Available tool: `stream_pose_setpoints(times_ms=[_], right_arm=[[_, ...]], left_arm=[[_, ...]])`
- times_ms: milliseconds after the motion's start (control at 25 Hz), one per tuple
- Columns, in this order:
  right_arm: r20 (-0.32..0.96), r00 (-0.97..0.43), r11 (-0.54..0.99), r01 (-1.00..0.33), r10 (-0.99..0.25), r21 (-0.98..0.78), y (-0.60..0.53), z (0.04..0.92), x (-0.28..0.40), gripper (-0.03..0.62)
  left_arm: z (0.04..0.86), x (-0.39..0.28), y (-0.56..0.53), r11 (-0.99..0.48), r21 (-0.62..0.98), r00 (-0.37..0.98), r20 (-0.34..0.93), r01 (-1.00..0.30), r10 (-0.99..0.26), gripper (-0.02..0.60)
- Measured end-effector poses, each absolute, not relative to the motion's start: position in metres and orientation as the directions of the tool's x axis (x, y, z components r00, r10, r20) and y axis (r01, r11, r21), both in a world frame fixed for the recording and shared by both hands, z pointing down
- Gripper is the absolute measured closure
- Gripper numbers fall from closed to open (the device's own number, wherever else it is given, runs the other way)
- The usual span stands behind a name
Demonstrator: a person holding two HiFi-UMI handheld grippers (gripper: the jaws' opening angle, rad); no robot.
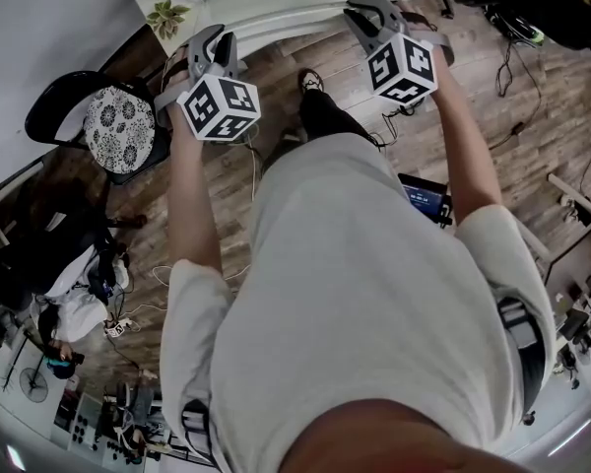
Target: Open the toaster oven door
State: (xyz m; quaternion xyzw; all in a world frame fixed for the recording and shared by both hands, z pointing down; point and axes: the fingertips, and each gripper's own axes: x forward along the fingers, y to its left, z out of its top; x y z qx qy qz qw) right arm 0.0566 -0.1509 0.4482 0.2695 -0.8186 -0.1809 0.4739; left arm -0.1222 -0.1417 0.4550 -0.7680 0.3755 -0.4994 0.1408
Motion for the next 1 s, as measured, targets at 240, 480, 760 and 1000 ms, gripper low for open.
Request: stream_pose_setpoints(times_ms=[240, 480, 760, 1000], right_arm=[[0.689, -0.401, 0.796, -0.267, -0.604, 0.543, -0.145, 0.453, 0.057, 0.542], [0.696, -0.398, 0.801, -0.271, -0.598, 0.533, -0.137, 0.461, 0.060, 0.542], [0.701, -0.392, 0.803, -0.274, -0.595, 0.529, -0.134, 0.464, 0.059, 0.540], [0.712, -0.385, 0.809, -0.277, -0.588, 0.518, -0.130, 0.470, 0.059, 0.540]], left_arm=[[0.460, -0.122, -0.136, -0.689, -0.586, 0.216, 0.673, -0.427, -0.707, 0.506], [0.468, -0.119, -0.128, -0.700, -0.583, 0.211, 0.686, -0.413, -0.696, 0.508], [0.471, -0.120, -0.124, -0.705, -0.583, 0.208, 0.692, -0.404, -0.691, 0.509], [0.478, -0.119, -0.121, -0.713, -0.573, 0.209, 0.701, -0.404, -0.682, 0.508]])
